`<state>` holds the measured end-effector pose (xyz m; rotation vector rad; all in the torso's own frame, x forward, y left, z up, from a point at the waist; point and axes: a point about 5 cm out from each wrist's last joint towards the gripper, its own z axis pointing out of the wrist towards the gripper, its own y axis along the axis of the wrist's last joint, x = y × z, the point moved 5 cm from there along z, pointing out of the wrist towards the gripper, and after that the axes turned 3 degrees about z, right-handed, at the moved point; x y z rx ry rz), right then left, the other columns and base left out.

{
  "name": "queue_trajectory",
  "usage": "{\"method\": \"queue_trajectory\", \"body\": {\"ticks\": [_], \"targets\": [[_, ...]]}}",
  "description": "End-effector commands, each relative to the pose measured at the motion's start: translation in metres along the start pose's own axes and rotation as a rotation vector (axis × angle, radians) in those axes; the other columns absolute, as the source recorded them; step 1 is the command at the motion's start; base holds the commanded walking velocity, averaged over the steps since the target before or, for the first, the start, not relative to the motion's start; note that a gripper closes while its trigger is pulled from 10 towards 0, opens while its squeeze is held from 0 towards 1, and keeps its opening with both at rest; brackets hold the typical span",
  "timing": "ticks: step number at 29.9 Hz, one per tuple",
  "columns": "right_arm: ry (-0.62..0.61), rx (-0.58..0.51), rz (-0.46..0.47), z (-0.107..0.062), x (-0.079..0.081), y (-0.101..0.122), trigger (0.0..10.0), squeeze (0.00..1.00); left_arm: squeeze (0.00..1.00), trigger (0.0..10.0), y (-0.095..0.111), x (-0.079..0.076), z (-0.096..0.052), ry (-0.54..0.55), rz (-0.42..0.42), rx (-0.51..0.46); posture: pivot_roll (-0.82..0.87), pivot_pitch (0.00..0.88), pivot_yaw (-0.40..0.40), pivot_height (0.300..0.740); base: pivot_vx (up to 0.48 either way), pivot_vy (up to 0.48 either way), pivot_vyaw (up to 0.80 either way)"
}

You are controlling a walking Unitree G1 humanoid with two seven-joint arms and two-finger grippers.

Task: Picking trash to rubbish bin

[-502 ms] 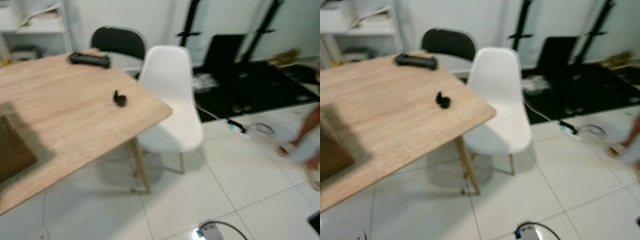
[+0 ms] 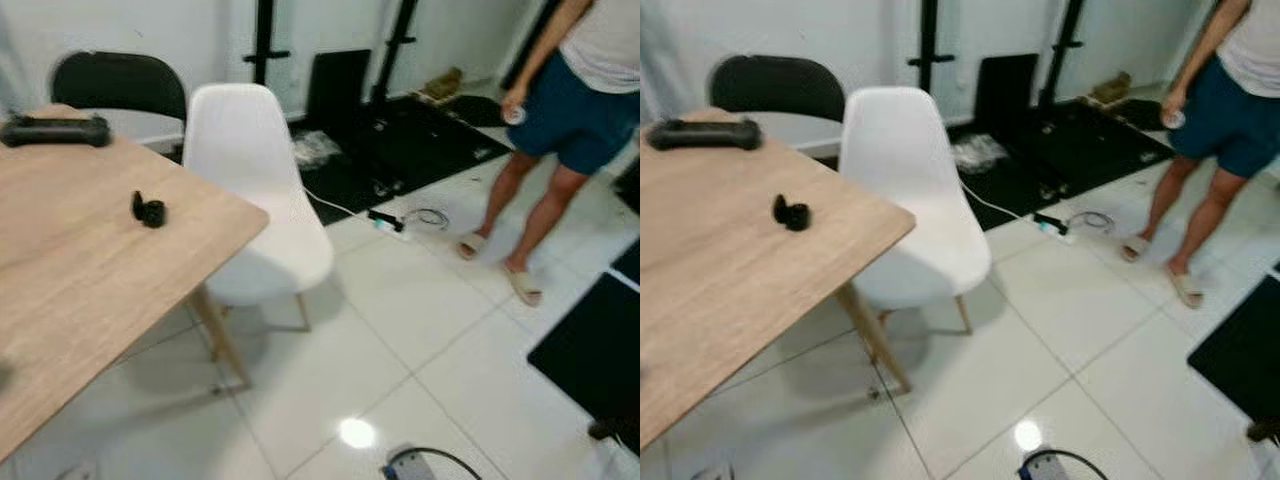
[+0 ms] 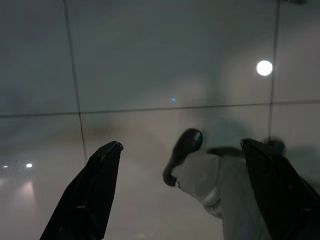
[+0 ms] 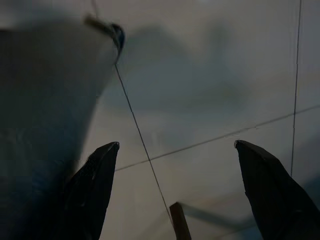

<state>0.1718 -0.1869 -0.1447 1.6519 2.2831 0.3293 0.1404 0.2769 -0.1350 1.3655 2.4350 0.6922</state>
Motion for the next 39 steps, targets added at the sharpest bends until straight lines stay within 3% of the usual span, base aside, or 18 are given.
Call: {"method": "queue_trajectory", "body": {"ticks": [1,14,39], "targets": [[0.022,0.016,-0.002,0.000,0.007,-0.007,10.0,0.00,0.00,10.0,-0.005,-0.003,0.000,-0.006,0.010,0.017,0.19,0.069,-0.062,0.740,0.000,0.000,-0.80],[0.025,0.004,-0.001,0.001,0.009,0.001,10.0,0.00,0.00,10.0,-0.011,-0.005,-0.001,-0.009,0.004,0.027,0.18,0.078,-0.062,0.740,0.000,0.000,-0.80],[0.011,0.015,0.014,0.000,0.003,-0.006,10.0,0.00,0.00,10.0,-0.011,-0.012,0.000,-0.027,0.012,0.030,0.16,0.076,-0.064,0.740,0.000,0.000,-0.80]]}}
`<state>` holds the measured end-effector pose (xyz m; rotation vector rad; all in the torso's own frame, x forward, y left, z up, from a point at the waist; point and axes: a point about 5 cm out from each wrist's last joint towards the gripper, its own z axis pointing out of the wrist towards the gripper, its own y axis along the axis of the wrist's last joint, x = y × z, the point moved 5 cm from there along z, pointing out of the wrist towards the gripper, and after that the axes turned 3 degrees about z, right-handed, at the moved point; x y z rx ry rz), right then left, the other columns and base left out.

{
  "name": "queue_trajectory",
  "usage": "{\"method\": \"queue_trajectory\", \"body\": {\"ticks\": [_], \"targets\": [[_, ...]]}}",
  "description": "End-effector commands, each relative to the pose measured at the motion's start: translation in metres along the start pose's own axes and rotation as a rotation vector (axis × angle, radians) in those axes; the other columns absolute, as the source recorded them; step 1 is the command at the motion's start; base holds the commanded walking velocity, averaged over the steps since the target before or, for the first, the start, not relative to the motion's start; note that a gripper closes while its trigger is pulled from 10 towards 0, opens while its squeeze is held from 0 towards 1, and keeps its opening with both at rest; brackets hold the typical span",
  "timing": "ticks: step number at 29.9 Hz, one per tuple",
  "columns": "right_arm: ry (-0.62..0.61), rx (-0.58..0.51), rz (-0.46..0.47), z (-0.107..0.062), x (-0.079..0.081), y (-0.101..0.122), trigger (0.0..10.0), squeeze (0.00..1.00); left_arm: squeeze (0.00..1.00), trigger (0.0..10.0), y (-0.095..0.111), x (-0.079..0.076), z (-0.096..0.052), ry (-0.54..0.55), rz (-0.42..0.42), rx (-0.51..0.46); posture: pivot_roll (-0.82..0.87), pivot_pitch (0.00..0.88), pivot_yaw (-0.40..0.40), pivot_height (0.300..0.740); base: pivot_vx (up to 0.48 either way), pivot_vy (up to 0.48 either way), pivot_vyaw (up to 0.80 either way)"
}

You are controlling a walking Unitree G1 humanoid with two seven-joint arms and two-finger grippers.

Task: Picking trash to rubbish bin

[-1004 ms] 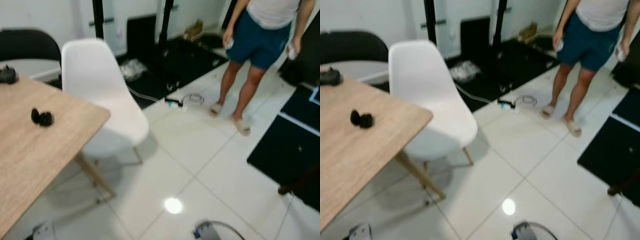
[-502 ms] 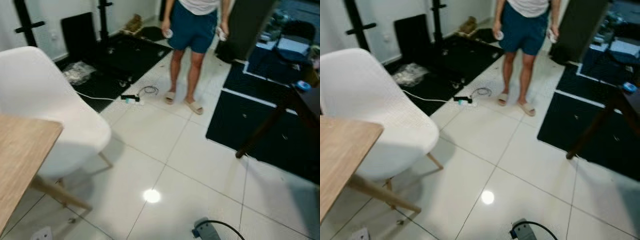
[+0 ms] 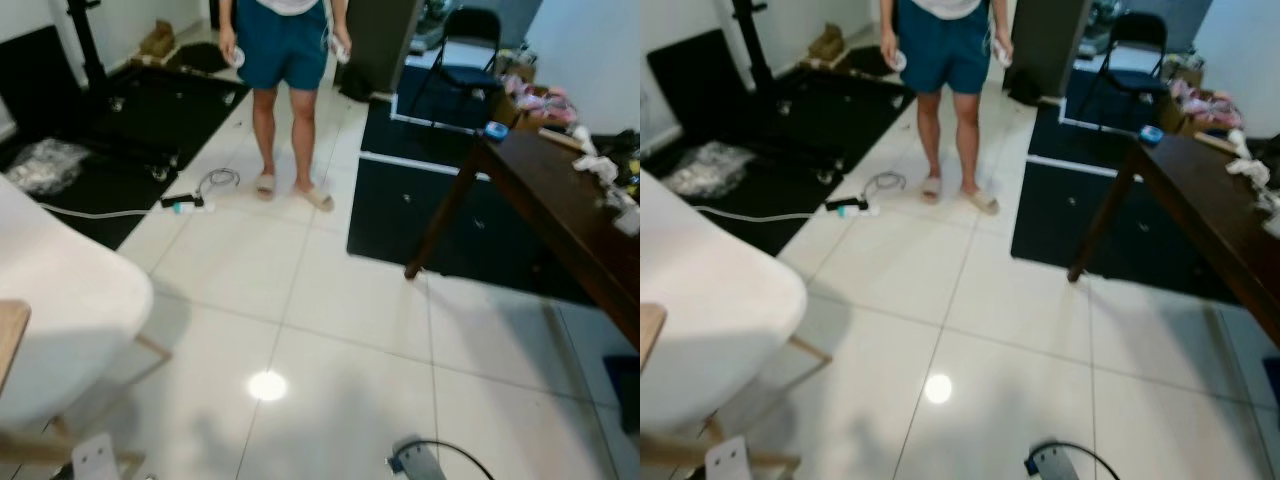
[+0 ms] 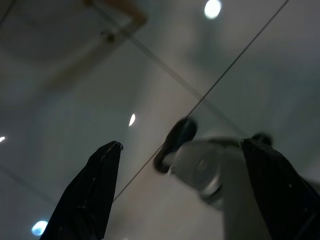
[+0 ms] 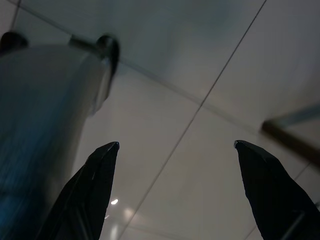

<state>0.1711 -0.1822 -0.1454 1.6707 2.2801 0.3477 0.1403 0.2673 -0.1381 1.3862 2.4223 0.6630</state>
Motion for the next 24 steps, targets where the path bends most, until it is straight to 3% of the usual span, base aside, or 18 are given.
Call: {"method": "queue_trajectory", "body": {"ticks": [1,24], "targets": [[-0.002,0.020,-0.001,-0.0005,-0.0016,-0.0072,10.0,0.00,0.00,10.0,-0.0054,-0.0042,-0.0002,-0.007,0.000,0.018,0.17,0.079,-0.065,0.740,0.000,0.000,-0.80],[0.003,0.025,-0.015,-0.0005,0.0005,-0.0100,10.0,0.00,0.00,10.0,-0.0047,-0.0037,-0.0002,-0.009,0.000,0.014,0.17,0.077,-0.068,0.740,0.000,0.000,-0.80]]}}
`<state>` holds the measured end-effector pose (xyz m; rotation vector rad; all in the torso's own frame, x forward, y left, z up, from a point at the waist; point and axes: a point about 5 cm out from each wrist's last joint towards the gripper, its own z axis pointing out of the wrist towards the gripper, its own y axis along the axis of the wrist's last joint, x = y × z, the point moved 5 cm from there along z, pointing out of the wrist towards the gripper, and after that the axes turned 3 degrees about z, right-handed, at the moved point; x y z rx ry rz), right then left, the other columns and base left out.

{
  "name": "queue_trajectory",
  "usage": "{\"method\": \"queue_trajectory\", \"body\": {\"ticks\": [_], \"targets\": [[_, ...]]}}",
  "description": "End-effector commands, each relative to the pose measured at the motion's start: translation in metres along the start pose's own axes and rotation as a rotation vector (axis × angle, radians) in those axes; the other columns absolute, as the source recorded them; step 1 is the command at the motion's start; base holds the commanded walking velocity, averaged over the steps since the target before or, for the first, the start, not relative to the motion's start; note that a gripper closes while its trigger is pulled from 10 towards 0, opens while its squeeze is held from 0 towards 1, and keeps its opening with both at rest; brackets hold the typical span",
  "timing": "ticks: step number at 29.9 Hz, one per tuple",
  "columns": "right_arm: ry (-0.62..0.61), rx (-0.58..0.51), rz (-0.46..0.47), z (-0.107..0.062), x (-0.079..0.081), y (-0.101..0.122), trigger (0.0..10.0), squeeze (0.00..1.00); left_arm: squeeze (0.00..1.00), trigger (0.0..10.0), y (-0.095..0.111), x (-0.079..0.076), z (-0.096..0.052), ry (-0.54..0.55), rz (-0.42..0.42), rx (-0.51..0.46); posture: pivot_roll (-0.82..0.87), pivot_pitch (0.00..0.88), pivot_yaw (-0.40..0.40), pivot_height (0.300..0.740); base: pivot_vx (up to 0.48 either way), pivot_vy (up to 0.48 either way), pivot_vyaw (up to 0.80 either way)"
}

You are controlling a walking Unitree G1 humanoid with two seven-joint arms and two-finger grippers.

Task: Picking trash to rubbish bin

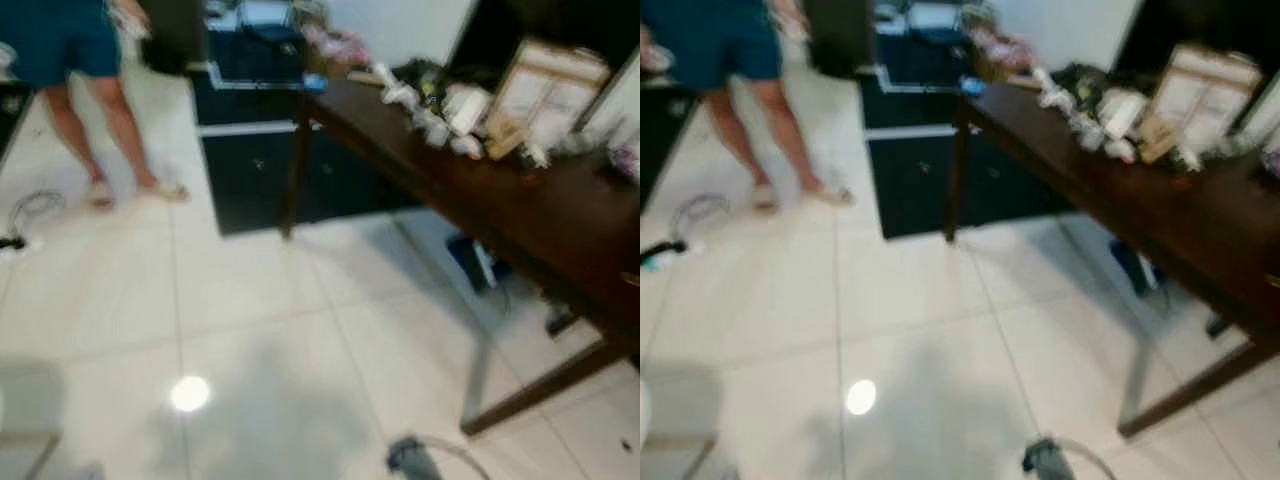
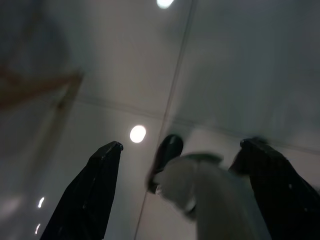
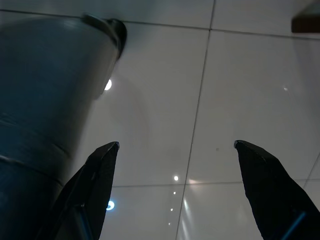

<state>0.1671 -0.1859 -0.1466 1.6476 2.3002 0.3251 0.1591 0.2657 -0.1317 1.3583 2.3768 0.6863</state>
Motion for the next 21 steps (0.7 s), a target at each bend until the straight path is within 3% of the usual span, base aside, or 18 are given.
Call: {"method": "queue_trajectory", "body": {"ticks": [1,21], "targets": [[0.009,0.013,0.007,0.0001,0.0032,-0.0045,10.0,0.00,0.00,10.0,-0.0207,0.0073,-0.0038,0.018,0.009,0.057,0.17,0.077,-0.067,0.740,0.000,0.000,-0.80],[0.013,0.007,-0.008,0.0002,0.0032,-0.0011,10.0,0.00,0.00,10.0,-0.0159,0.0053,-0.0029,0.007,0.019,0.042,0.18,0.074,-0.071,0.740,0.000,0.000,-0.80]]}}
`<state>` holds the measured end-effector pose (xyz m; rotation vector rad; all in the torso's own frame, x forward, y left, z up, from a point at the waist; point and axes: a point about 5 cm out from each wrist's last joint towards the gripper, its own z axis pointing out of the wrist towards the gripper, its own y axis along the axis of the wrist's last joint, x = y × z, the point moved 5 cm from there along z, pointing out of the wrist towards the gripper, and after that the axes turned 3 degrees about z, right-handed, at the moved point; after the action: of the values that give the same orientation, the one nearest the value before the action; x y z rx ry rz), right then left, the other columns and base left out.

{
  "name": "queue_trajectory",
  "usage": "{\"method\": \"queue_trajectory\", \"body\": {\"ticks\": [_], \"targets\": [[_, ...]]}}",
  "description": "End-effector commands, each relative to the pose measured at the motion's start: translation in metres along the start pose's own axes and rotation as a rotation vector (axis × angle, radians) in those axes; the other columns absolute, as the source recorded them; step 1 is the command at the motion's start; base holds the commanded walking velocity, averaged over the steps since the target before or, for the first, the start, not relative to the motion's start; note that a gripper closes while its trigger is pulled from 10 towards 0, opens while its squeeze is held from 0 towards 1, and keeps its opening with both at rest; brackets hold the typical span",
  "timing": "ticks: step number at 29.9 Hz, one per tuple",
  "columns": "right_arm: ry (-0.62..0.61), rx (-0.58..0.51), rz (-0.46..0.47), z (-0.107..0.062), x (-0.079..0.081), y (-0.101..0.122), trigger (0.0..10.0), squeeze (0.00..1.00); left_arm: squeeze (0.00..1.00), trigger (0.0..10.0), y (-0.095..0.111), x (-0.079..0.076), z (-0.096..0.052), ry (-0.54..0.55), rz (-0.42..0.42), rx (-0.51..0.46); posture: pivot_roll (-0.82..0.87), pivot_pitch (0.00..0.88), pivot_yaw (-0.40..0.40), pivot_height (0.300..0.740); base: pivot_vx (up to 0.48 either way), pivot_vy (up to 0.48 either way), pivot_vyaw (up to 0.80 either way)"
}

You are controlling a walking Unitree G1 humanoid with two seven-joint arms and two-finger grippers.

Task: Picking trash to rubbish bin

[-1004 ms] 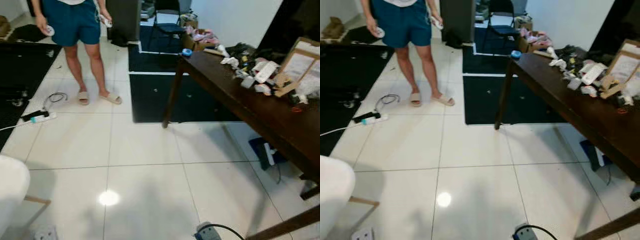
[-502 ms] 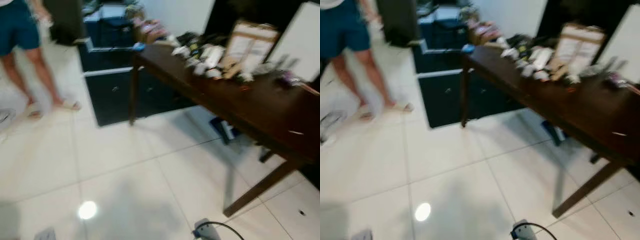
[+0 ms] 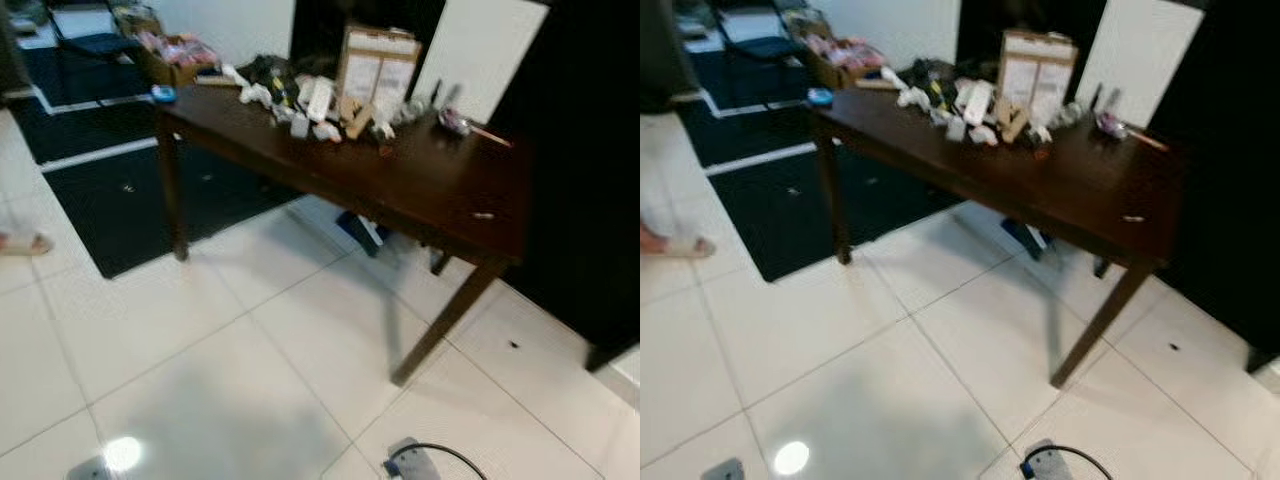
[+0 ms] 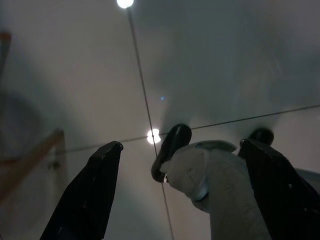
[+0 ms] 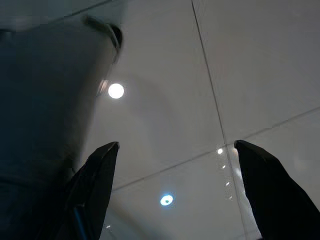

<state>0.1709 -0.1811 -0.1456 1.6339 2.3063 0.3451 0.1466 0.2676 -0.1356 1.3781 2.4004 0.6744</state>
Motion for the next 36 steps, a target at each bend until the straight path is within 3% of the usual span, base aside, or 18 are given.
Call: {"method": "queue_trajectory", "body": {"ticks": [1,6,15,36], "targets": [[0.003,0.018,0.001,0.000,0.000,-0.006,10.0,0.00,0.00,10.0,-0.006,-0.003,0.000,-0.009,0.010,0.017,0.18,0.076,-0.071,0.740,0.000,0.000,-0.80],[0.001,0.015,0.006,0.000,-0.002,-0.005,10.0,0.00,0.00,10.0,-0.007,-0.004,-0.001,-0.012,0.010,0.018,0.18,0.080,-0.071,0.740,0.000,0.000,-0.80],[0.001,0.009,0.009,0.000,-0.002,-0.003,10.0,0.00,0.00,10.0,-0.010,-0.005,-0.001,-0.023,0.010,0.019,0.18,0.085,-0.074,0.740,0.000,0.000,0.00],[0.010,-0.013,0.017,0.000,-0.001,0.005,10.0,0.00,0.00,10.0,-0.010,-0.007,-0.001,-0.033,0.008,0.015,0.18,0.087,-0.075,0.740,0.356,0.000,0.00]]}}
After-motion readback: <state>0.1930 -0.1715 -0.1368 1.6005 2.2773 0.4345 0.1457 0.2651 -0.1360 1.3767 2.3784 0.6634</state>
